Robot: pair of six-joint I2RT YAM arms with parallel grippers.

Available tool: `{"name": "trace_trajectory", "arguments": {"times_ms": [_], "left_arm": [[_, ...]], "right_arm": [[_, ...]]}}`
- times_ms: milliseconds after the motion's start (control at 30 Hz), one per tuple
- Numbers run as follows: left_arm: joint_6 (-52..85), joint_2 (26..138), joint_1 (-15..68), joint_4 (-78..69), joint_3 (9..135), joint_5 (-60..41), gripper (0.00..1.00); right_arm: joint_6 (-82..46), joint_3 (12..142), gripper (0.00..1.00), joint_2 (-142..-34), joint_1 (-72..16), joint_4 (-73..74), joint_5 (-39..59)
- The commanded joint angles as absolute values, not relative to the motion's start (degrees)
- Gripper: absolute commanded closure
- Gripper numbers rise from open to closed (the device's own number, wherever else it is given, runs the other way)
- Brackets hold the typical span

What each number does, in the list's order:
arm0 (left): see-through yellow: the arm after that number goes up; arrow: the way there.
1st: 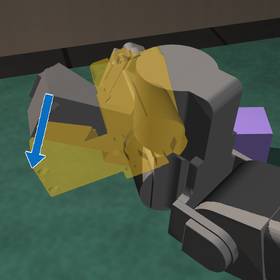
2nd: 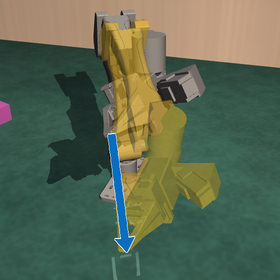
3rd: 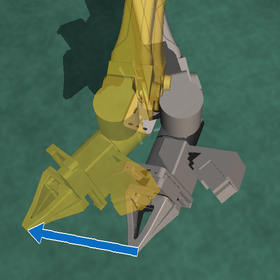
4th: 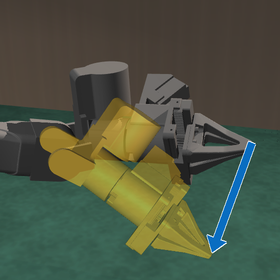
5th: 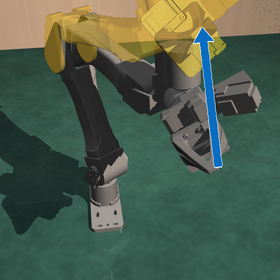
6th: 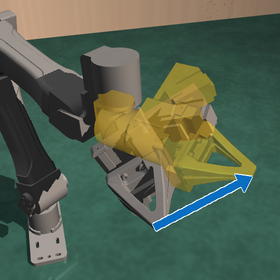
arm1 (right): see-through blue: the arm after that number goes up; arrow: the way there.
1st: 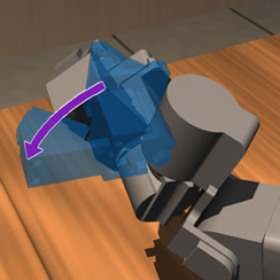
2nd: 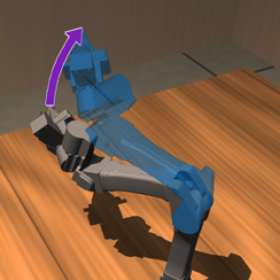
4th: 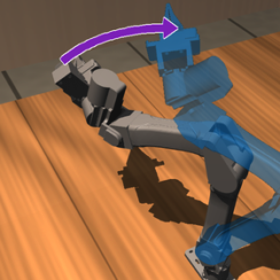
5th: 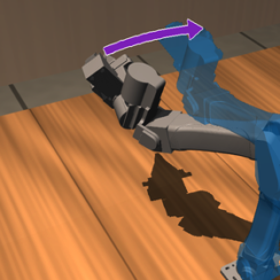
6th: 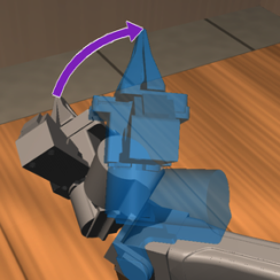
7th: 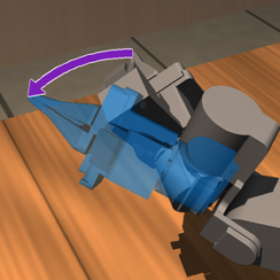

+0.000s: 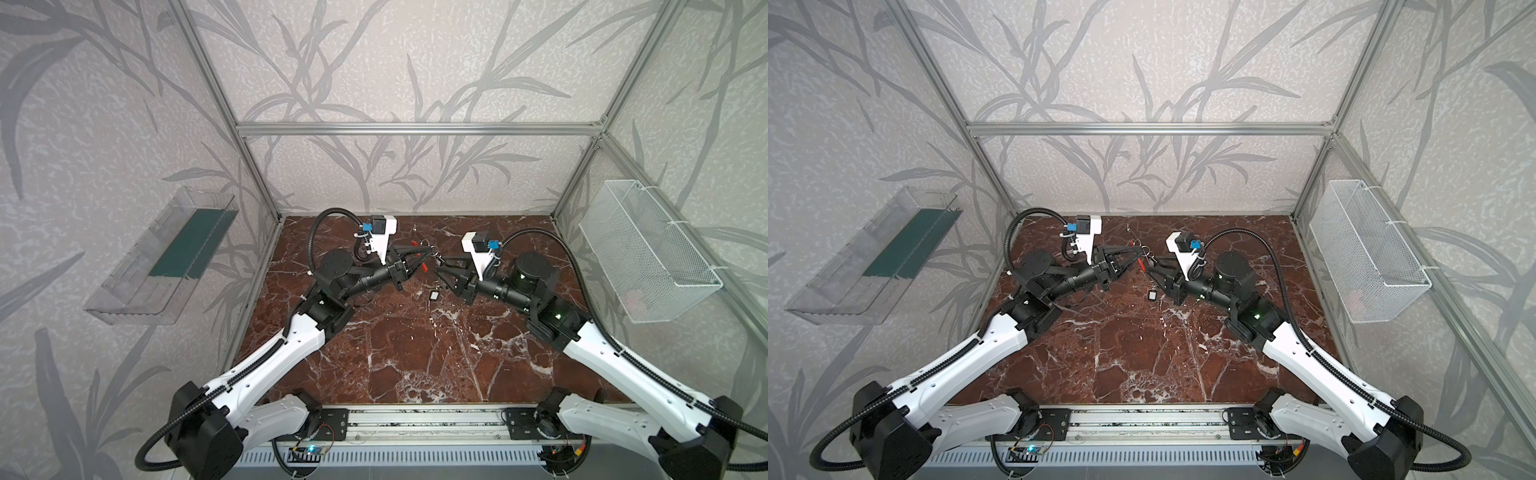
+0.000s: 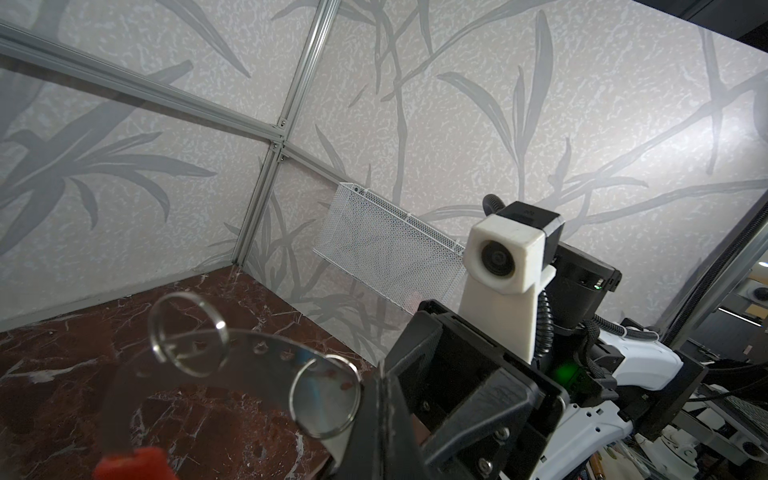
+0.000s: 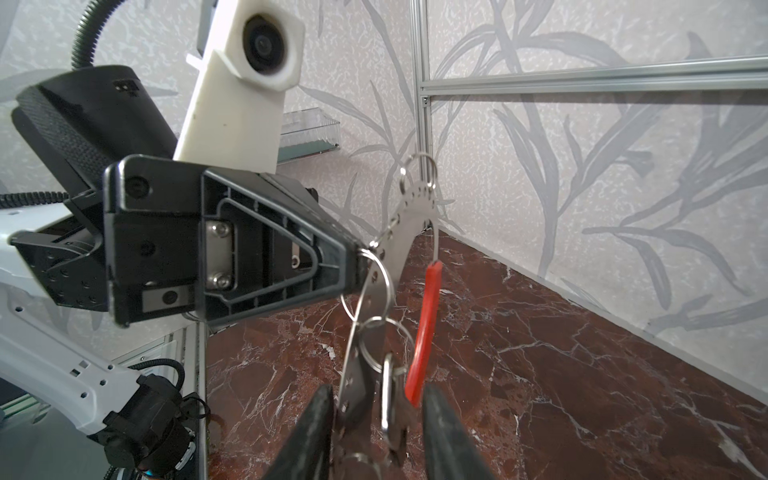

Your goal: Put the keys on the keyring

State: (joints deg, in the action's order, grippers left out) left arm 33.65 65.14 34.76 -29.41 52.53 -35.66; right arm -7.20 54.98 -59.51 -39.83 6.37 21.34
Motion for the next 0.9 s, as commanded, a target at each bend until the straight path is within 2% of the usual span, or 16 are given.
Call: {"name": "trace_trajectory", "arguments": {"times_ms": [0,233,400,667,867], "left_arm": [[33.9,65.2,34.8,-30.6,54.5,-35.6,1.0],[33.5,65.2,34.9,-30.2,54.2,-35.1,1.0],[33.8,65.2,34.8,-30.4,54.3,-35.6,1.0],[34.0,65.0,34.9,-30.0,54.7,-36.2,1.0],[34.6,65.4,34.9,-30.7,54.8,-36.6,1.0]], "right_arm": [[-7.0,53.4,0.6,-56.5,-40.2,11.2,21.9],[-9.4,51.6,0.58,-54.1,-39.0,13.4,19.4],[-9.6,53.3,0.67,-56.0,-38.5,10.5,19.4],[-9.1,54.6,0.71,-58.3,-38.5,10.4,21.3],[-8.7,55.2,0.82,-58.9,-38.6,10.6,22.2]]}}
